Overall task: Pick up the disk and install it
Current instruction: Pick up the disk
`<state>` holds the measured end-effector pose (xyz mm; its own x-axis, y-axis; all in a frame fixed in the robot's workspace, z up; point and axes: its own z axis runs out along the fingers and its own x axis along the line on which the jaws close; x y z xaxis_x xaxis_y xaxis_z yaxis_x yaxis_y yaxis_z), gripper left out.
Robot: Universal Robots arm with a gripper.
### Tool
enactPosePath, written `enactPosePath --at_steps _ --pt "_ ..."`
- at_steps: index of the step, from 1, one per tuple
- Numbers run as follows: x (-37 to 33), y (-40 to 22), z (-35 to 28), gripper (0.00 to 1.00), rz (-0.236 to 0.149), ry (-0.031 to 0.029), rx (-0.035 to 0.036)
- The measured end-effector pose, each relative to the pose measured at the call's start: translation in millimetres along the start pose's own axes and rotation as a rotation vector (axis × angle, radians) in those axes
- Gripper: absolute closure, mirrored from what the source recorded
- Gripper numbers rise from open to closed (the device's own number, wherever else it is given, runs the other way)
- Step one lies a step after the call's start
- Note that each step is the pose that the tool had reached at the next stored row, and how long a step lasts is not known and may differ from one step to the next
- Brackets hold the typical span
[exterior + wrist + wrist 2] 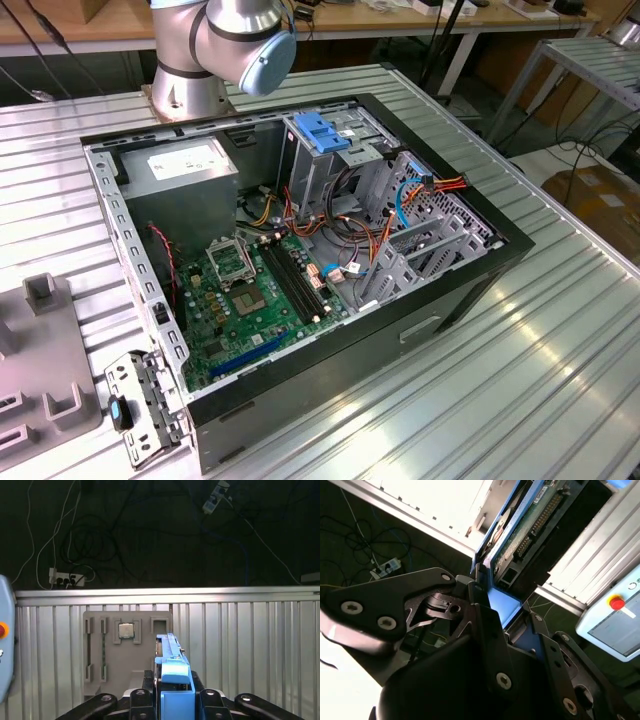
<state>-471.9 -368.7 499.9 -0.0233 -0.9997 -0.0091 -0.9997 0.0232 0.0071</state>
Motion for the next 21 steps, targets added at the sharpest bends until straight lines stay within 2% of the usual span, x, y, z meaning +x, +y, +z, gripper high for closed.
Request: enactPosePath --at_steps 4,6,14,21 --pt "-0.1 0.1 -7.6 0.63 0.0 0.0 -0.0002" --pt "-0.1 0.1 -13.8 0.63 0.0 0.0 -0.0005" --pt "-0.1 -0.3 -14.6 0.63 0.0 -0.0002 -0.0002" --pt "-0.3 -7.5 -14.7 0.63 0.0 -0.0001 -0.0004"
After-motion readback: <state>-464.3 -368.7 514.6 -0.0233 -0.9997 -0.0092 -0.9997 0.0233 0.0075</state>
